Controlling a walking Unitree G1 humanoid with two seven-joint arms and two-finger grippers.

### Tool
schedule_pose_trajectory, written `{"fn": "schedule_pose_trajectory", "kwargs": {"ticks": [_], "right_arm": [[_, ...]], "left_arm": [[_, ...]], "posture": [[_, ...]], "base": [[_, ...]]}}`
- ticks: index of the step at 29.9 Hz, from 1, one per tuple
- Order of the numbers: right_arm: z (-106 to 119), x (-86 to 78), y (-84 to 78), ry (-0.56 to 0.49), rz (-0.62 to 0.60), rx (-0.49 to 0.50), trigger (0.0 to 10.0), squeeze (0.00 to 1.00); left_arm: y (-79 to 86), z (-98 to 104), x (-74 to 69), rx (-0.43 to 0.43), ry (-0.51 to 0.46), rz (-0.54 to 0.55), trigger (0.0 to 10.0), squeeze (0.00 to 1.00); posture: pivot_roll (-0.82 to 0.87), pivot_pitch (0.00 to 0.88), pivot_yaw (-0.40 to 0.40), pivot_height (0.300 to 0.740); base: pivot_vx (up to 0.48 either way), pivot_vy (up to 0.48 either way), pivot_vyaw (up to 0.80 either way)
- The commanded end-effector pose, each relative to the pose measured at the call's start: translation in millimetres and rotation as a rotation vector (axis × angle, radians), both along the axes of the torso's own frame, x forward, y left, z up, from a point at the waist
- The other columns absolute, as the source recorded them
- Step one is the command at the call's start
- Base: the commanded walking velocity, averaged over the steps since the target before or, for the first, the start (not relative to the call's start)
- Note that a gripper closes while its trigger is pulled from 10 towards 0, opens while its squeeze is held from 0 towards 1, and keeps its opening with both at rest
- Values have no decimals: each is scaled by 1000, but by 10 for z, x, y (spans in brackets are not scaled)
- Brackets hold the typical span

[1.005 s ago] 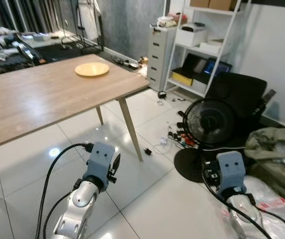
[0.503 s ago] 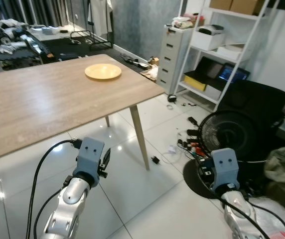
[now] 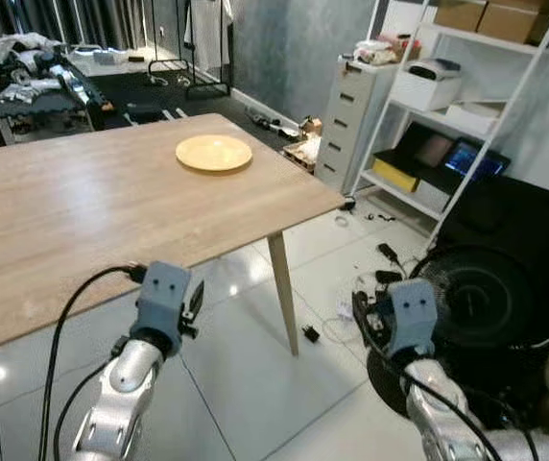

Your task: Setting the table

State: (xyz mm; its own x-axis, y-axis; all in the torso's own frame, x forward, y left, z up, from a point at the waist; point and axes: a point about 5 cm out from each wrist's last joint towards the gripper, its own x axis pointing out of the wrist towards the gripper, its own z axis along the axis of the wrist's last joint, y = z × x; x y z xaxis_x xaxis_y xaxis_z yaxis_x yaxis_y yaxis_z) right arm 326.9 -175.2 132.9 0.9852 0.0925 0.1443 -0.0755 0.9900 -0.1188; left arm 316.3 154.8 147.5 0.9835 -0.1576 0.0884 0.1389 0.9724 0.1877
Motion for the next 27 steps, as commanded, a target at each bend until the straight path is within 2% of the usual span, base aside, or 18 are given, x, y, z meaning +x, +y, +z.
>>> {"fn": "schedule_pose_trajectory", "kwargs": {"ticks": [1, 11, 13, 27], "right_arm": [[-18, -1, -54, 10, -13, 18, 10000, 0], [-9, 23, 55, 9, 13, 50, 10000, 0], [-5, 46, 82, 8, -6, 96, 10000, 0], [-2, 32, 60, 1, -52, 102, 10000, 0]], "left_arm": [[-23, -26, -19, -6, 16, -9, 10000, 0], [59, 40, 4, 8, 1, 12, 10000, 0], [117, 106, 15, 21, -11, 21, 10000, 0], [141, 191, 64, 60, -22, 4, 10000, 0]], "posture": [[94, 18, 26, 740], [116, 22, 38, 740], [127, 24, 46, 740], [129, 38, 72, 740]], "base": [[458, 0, 0], [458, 0, 0], [458, 0, 0], [458, 0, 0]]}}
